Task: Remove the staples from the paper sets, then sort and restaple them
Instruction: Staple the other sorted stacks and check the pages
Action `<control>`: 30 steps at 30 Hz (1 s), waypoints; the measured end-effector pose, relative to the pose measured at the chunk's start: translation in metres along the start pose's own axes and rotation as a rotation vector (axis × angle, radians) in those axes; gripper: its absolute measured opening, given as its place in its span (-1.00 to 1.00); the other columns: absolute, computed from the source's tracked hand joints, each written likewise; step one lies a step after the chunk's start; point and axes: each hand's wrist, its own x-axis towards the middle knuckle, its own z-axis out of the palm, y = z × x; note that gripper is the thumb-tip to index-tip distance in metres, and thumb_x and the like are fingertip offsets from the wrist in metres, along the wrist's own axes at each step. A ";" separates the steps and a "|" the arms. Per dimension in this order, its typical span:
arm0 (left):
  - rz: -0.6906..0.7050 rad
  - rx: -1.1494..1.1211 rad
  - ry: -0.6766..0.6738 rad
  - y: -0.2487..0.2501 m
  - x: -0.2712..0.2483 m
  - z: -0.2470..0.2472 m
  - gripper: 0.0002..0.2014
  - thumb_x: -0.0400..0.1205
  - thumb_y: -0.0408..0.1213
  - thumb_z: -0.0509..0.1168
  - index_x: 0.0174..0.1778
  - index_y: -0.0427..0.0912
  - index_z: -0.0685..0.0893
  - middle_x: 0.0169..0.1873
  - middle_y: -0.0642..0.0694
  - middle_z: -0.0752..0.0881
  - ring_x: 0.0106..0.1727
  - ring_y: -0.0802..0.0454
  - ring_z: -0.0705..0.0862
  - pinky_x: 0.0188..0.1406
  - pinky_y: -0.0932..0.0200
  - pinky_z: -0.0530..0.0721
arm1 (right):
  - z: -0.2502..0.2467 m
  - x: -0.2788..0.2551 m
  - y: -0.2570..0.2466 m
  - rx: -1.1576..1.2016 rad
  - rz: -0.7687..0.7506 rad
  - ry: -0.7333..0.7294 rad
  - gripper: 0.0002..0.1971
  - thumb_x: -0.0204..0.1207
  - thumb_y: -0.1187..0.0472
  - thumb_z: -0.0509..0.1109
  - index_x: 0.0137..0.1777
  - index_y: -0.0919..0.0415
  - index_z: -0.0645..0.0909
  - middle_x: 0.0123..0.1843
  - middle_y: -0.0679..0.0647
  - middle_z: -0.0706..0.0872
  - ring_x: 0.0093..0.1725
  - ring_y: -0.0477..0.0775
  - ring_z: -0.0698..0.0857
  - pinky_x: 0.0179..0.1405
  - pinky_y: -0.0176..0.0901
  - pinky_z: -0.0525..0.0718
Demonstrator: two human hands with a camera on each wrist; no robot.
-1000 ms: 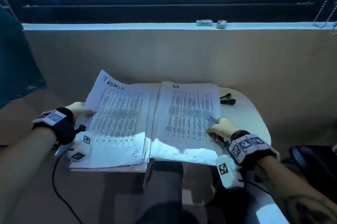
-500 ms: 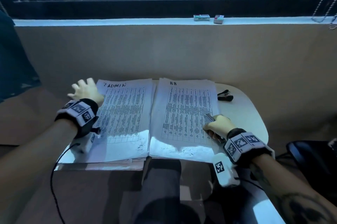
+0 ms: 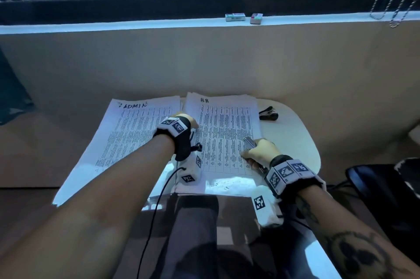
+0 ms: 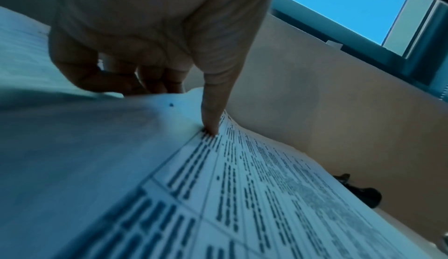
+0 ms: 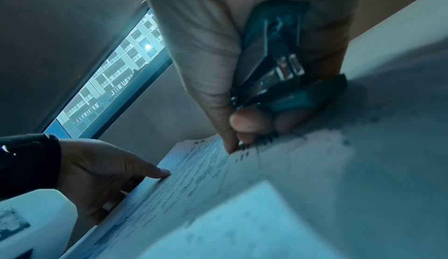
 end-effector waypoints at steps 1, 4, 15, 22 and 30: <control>-0.007 0.026 -0.007 0.001 0.002 0.000 -0.36 0.53 -0.05 0.41 0.44 -0.33 0.41 0.41 -0.24 0.50 0.39 -0.19 0.52 0.41 -0.08 0.46 | 0.000 0.000 0.000 0.010 0.005 0.002 -0.83 0.47 0.28 0.44 -0.23 0.23 0.48 -0.40 0.14 0.65 -0.50 0.09 0.56 -0.38 -0.05 0.61; -0.014 0.111 -0.012 0.006 0.001 0.003 -0.40 0.56 -0.03 0.37 0.41 -0.32 0.44 0.38 -0.22 0.52 0.37 -0.15 0.54 0.39 -0.03 0.49 | 0.000 0.000 0.001 0.014 0.004 0.004 -0.84 0.48 0.28 0.44 -0.21 0.24 0.48 -0.43 0.12 0.63 -0.54 0.06 0.54 -0.52 -0.15 0.55; 0.021 0.103 0.066 0.019 -0.003 0.008 -0.55 0.60 -0.09 0.34 0.29 -0.30 0.52 0.24 -0.21 0.62 0.28 -0.11 0.60 0.33 0.09 0.54 | -0.001 -0.001 0.000 -0.050 -0.029 0.009 -0.82 0.47 0.23 0.44 -0.22 0.21 0.46 -0.45 0.07 0.63 -0.53 0.08 0.57 -0.45 -0.14 0.60; 0.039 0.029 0.138 0.025 -0.011 0.010 -0.65 0.55 -0.21 0.41 -0.37 -0.24 0.38 -0.45 -0.09 0.41 -0.10 -0.06 0.54 -0.06 0.19 0.58 | -0.001 -0.002 -0.001 -0.029 -0.013 0.014 -0.81 0.48 0.26 0.43 -0.22 0.22 0.45 -0.43 0.11 0.63 -0.54 0.08 0.56 -0.51 -0.15 0.59; 0.061 -0.165 0.163 0.021 -0.009 0.001 -0.49 0.48 -0.18 0.48 0.24 -0.33 0.47 -0.06 -0.18 0.55 -0.04 -0.08 0.54 -0.08 0.17 0.52 | -0.003 -0.005 -0.002 -0.048 -0.021 -0.008 -0.81 0.49 0.27 0.42 -0.24 0.21 0.44 -0.46 0.08 0.62 -0.58 0.05 0.53 -0.55 -0.20 0.56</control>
